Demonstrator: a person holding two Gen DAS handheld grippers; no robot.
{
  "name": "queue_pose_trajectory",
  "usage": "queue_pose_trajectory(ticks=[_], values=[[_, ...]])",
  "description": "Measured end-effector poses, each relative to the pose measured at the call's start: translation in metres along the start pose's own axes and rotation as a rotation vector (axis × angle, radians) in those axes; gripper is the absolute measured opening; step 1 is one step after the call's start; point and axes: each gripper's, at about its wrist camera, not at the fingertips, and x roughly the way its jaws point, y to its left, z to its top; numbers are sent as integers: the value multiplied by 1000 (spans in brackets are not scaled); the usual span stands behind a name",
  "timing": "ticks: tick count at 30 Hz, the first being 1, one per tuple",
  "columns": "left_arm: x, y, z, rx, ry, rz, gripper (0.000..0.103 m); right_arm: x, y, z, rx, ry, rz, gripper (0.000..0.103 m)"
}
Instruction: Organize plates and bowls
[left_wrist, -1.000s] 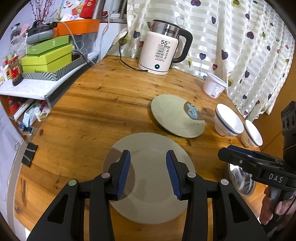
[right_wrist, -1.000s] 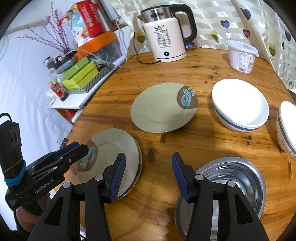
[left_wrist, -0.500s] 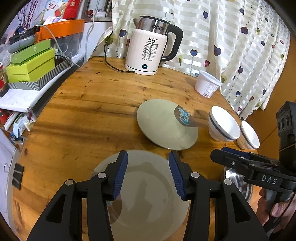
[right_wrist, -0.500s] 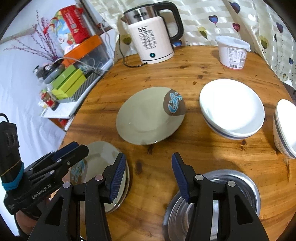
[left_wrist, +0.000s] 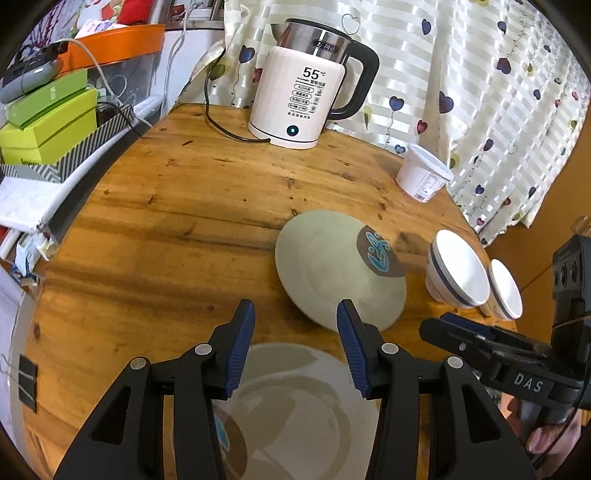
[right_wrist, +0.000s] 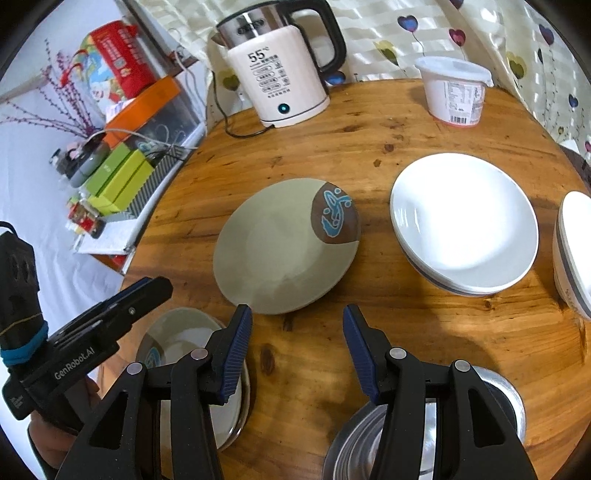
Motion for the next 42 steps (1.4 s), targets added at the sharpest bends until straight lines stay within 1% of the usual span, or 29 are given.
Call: queue_pose_trajectory(ticks=[3,7,14,20,30,35,39,42], values=[[9,-1,8,10,17,-13,47,4,-2,5,24,4,-10,52],[23,-3,16,29,47,-11,47,10,-5,11,56,14,-18,51],[49,1,26,12,111,-17,47,27,-11,18,105,49,-43,48],[64,2,31,4,143,-23,47,40,-12,21,122,80,-62,46],[81,4,34,-1,171,-31,47,53,-18,27,148,106,-91,42],[86,-1,34,17,179,-39,47,59,-18,29,149,107,-102,37],[87,-3,34,29,178,-37,47,61,-19,30,150,102,-105,30],[88,-4,34,32,177,-29,45,61,-17,31,140,96,-114,29]])
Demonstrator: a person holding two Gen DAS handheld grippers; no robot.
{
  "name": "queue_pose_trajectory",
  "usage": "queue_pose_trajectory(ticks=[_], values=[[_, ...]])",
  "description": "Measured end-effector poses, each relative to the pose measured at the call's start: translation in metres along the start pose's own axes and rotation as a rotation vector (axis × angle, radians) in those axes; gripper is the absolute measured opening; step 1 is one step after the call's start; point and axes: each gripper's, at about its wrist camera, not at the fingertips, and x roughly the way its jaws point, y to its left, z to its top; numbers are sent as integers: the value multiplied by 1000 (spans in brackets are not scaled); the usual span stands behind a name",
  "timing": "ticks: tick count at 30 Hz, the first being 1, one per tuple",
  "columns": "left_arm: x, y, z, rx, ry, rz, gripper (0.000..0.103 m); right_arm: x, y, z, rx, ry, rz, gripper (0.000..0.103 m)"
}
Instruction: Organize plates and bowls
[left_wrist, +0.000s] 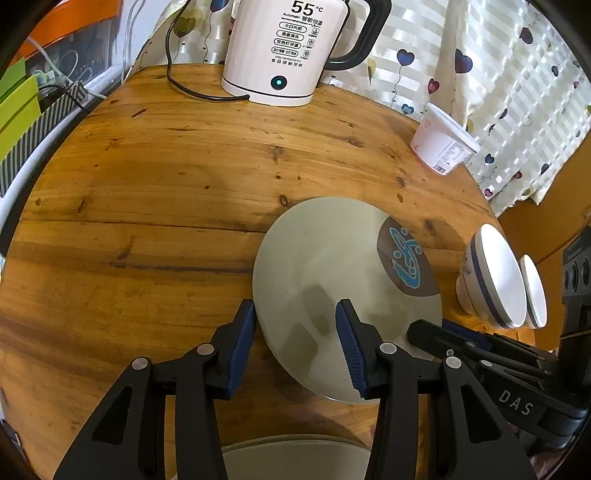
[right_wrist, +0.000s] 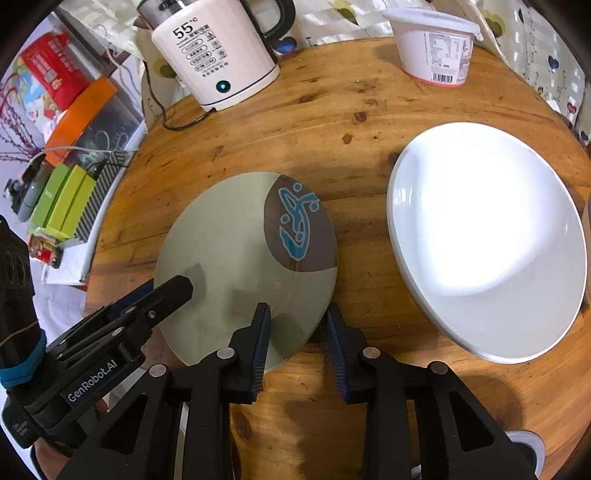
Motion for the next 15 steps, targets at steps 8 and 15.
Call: queue_pose_trajectory(ticks=[8,15], values=[[-1,2,-2,-3,-8,0,43,0,2,2,-11,-11,0,29],[-6,1,-5,2,-18,10,43,-1,0,1,-17,-18,13,29]])
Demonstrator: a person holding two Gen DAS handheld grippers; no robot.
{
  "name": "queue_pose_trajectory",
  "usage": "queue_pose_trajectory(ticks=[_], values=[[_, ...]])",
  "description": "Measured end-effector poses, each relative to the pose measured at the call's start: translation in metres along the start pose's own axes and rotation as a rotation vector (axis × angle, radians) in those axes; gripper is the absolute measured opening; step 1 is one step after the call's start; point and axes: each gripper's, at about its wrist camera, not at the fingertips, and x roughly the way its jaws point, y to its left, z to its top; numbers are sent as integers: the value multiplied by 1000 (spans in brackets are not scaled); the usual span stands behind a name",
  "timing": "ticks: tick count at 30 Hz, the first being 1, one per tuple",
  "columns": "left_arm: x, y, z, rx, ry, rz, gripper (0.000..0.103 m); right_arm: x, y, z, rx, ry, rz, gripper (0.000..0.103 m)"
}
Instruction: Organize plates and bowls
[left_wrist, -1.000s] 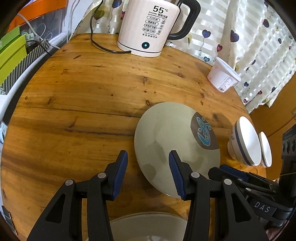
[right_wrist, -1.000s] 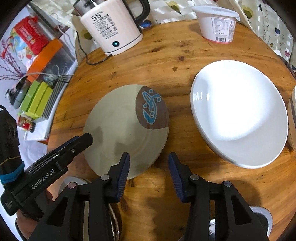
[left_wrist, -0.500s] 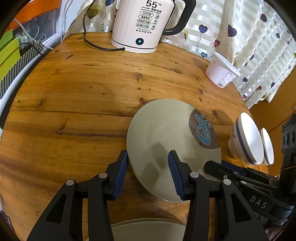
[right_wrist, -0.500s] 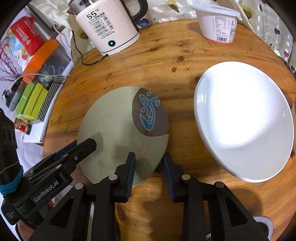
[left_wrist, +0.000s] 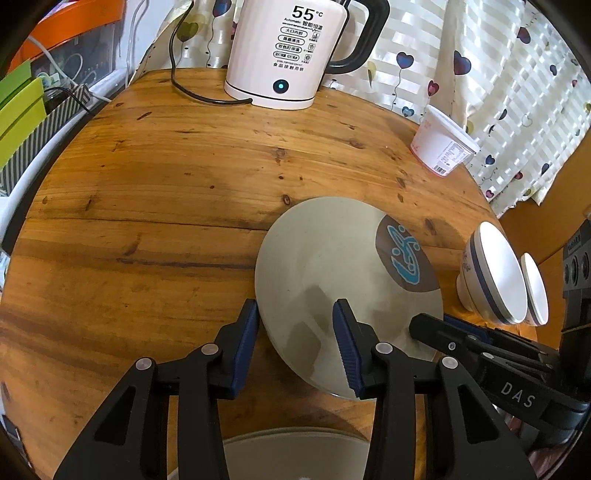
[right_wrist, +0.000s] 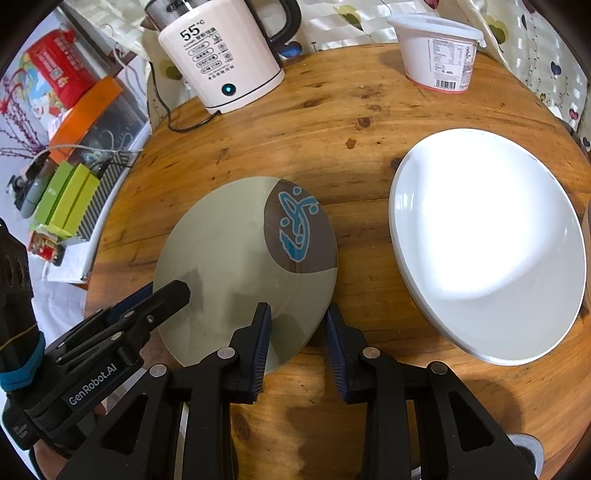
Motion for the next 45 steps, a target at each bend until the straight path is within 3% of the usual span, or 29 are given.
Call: queue_pose_trajectory(ticks=[20,45], values=[[-43,-5,-20,-15,-66,15,43,-28,12,-10,-54,-45,39,29],[-103,15,-103,-100,-140,118,43,-52,58,-71,-219,-60,119,29]])
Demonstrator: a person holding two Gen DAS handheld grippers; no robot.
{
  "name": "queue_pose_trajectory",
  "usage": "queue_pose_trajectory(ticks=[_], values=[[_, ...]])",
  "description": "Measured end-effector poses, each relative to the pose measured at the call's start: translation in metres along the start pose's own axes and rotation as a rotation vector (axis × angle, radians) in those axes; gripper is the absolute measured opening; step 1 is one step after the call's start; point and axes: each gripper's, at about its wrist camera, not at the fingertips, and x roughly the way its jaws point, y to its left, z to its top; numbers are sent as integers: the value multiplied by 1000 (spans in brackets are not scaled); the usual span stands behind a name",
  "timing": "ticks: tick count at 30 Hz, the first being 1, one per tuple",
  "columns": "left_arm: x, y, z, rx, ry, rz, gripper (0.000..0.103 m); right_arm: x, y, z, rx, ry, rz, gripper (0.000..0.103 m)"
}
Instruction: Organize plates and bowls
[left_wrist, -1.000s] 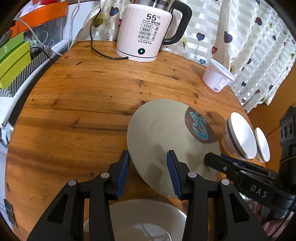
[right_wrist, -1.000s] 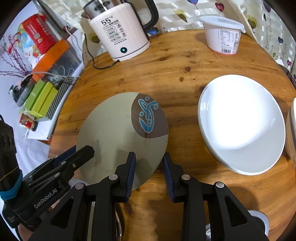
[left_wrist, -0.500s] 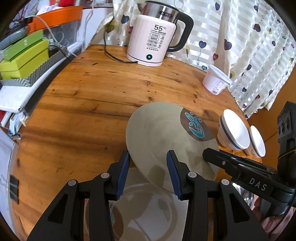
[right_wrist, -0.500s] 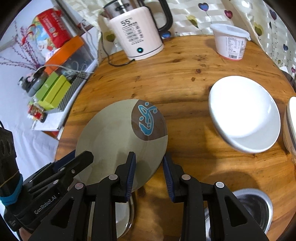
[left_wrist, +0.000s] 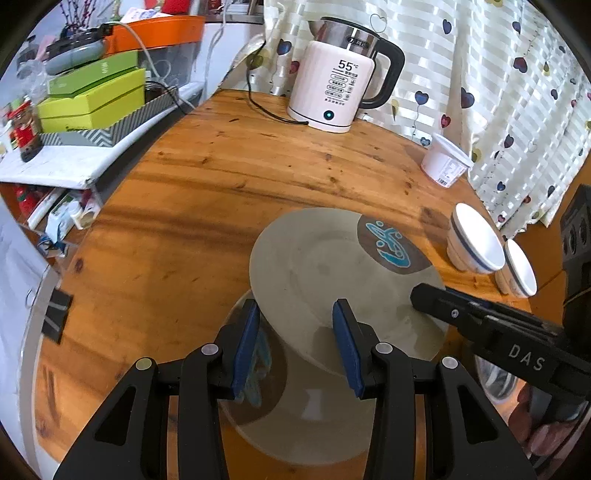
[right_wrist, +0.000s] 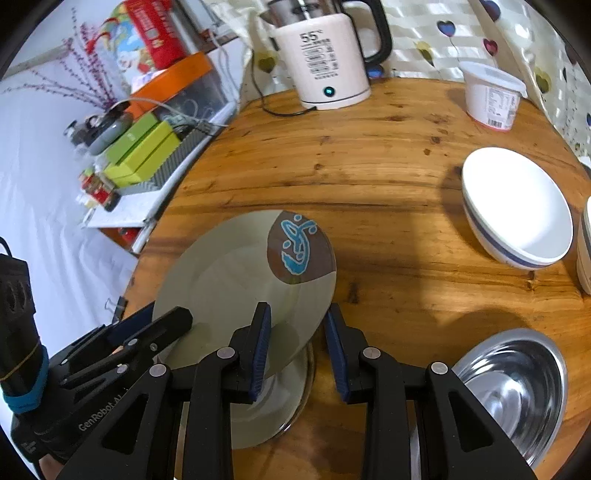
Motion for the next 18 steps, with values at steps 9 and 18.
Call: queue_pose_trajectory(ticks=[9,18], values=[[-14,6,-23,-8,-15,27,43,-1,11,-20,-45,4,17,29],[-24,10,-39,-12,-30,40,43,-4,17,-34,-82,-3,36,29]])
